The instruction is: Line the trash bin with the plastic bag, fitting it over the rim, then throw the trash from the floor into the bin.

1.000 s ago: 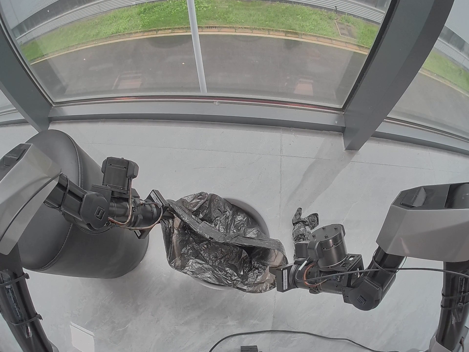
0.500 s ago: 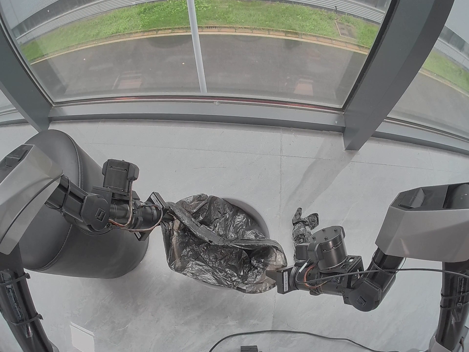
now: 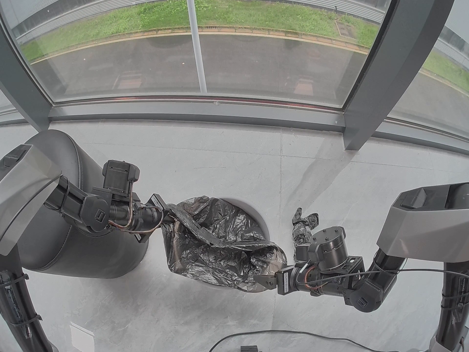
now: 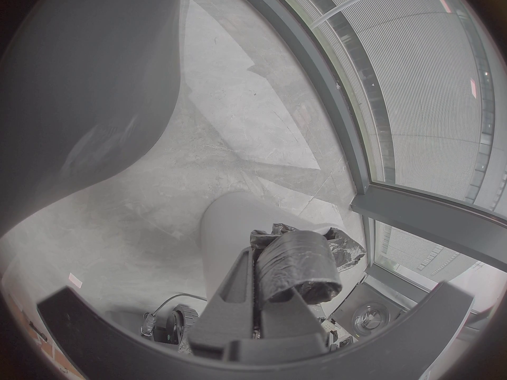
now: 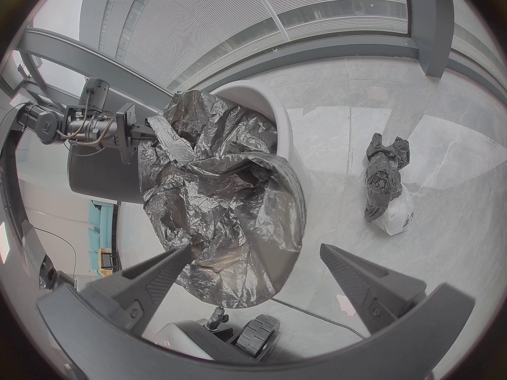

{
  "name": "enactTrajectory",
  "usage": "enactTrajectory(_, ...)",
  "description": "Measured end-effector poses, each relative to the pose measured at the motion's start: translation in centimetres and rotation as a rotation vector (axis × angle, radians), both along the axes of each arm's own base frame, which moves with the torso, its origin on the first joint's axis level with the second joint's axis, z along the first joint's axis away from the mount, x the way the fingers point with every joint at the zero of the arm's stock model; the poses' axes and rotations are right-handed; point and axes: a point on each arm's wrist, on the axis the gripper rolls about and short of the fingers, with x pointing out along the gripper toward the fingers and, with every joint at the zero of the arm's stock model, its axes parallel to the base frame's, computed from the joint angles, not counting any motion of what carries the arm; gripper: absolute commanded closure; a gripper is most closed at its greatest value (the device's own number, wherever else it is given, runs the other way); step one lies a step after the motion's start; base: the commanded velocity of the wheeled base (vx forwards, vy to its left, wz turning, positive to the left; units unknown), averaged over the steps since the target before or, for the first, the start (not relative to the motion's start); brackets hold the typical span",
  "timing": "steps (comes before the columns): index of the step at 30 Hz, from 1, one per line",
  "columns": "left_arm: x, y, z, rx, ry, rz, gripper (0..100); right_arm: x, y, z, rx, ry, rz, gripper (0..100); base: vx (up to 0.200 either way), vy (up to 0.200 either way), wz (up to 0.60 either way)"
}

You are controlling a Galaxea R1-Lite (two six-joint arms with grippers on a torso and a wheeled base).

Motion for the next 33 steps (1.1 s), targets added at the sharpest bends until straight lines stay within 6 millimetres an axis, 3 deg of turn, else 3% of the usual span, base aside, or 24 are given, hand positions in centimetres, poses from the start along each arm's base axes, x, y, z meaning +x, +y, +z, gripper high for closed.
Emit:
enactTrajectory(11,-1.3,0.1,-0.1,0.007,0.025,-0.008,100,-0.4,-0.1,1.4,0.022,-0.028,0.004,0,0.000,0.000,0.00)
enactTrajectory(20,-1.8,0.2,-0.2,0.010,0.034,-0.008,100,-1.5,0.4,5.2,0.050,-0.111,0.019,0,0.000,0.000,0.00)
enactTrajectory(25,-1.8,0.2,-0.2,0.010,0.034,-0.008,100,-1.2,1.9,6.5,0.011,-0.139,0.024,0,0.000,0.000,0.00)
enactTrajectory(33,-1.9,0.1,-0.1,0.007,0.031,-0.010,100,1.2,6.4,8.7,-0.097,-0.250,0.057,0,0.000,0.000,0.00)
